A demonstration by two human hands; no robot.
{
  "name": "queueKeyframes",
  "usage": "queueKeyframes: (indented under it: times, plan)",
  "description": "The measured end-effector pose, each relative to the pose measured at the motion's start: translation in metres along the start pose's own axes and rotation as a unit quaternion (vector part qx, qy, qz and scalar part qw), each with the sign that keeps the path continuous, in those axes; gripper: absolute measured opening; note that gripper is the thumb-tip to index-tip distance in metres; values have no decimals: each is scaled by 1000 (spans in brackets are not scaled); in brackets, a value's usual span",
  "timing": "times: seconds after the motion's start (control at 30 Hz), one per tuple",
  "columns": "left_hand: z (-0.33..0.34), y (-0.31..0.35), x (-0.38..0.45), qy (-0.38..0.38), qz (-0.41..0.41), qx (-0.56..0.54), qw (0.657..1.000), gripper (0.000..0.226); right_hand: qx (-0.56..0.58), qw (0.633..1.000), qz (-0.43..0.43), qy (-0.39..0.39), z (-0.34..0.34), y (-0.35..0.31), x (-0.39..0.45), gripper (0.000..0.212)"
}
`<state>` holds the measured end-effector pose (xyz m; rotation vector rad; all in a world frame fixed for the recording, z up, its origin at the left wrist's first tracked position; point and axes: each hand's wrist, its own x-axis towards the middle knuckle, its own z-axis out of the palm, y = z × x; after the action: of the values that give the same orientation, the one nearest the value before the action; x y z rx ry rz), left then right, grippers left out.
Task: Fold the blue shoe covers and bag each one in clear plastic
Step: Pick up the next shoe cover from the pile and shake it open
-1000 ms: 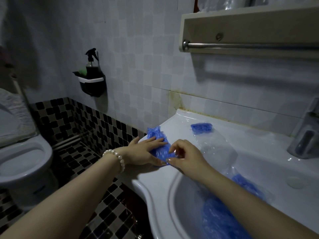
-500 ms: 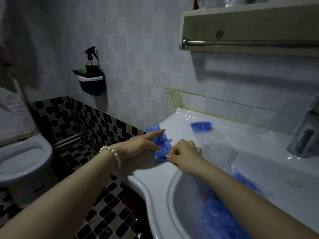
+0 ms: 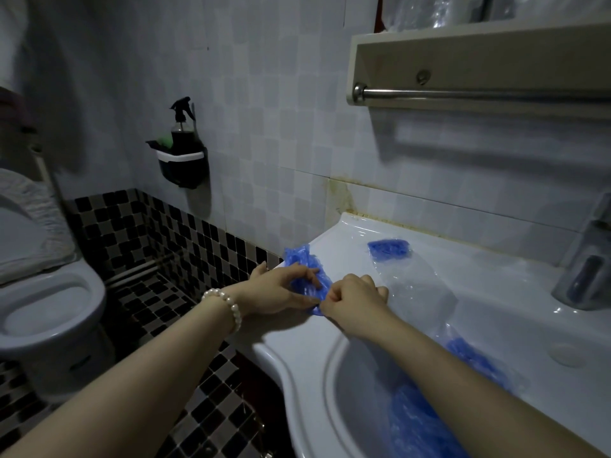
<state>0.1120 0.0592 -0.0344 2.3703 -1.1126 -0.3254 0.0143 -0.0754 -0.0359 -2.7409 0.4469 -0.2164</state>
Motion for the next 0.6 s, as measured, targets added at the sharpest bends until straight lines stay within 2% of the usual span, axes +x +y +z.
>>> queueKeyframes:
  times: [0.1,0.17,0.23,0.33,0.43,0.53,0.6]
  plan:
    - [1,0,-1,1,1,15,1000,17,39,999,-21,26,2,4,-2,26]
    - [2,0,-2,2,5,27,1000,20,150,986,-44,65,8,10,-5,29]
    - [2,-1,-2,3,11,32,999,23,278,951,-103,85,11,20,-9,32]
    - [1,-2,-3,-3,22,34,999,24,356,923,-141,34,8,29,-14,18]
    - [-1,-1,-3,-12,25,32,999,22,325,939,-107,23,3,29,-9,18]
    - [1,-3,-3,4,23,34,999,28,157,983,-77,46,0,21,-4,18]
    - [4,-5,-5,30,30,23,999,33,93,993,-63,31,-1,15,-3,23]
